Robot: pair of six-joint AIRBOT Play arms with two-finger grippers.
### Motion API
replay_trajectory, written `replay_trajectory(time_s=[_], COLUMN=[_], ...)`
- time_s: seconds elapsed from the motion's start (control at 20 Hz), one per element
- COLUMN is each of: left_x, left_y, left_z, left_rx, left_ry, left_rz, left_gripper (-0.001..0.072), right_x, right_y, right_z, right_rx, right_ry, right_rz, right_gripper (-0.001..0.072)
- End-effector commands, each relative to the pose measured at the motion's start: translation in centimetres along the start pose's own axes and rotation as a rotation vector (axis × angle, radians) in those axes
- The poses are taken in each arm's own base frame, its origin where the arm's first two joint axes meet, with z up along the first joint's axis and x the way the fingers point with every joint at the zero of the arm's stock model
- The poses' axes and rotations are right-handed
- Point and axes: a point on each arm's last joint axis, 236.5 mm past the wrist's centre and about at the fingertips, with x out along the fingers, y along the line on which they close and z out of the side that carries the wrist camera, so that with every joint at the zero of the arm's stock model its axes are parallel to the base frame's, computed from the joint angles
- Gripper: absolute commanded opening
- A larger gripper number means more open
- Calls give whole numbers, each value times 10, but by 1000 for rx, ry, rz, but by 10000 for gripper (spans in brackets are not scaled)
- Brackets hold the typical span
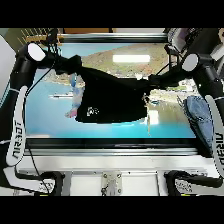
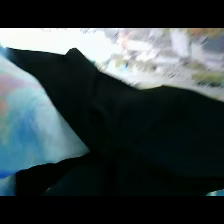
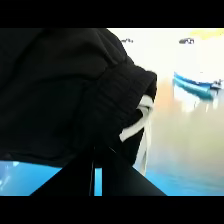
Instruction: Fold the clothes and pants, and hang the long-sleeved shirts on hangers.
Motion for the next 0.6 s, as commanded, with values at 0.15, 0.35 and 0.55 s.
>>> replay_trajectory(time_s=[0.15,0.35,0.55], left_x=[39,60,63], left_y=[76,105,112], left_z=[-128,-185,-199], left_rx=[-63,-120,-126], left_ry=[108,167,193], left_rz=[142,178,192], left_gripper=[8,8,8], right_x=[50,76,84], right_y=[-16,-1,10], right_z=[-109,-163,-170], right_rx=[33,11,-11], right_ry=[183,283,280], right_rz=[-18,4,9], right_gripper=[22,23,24])
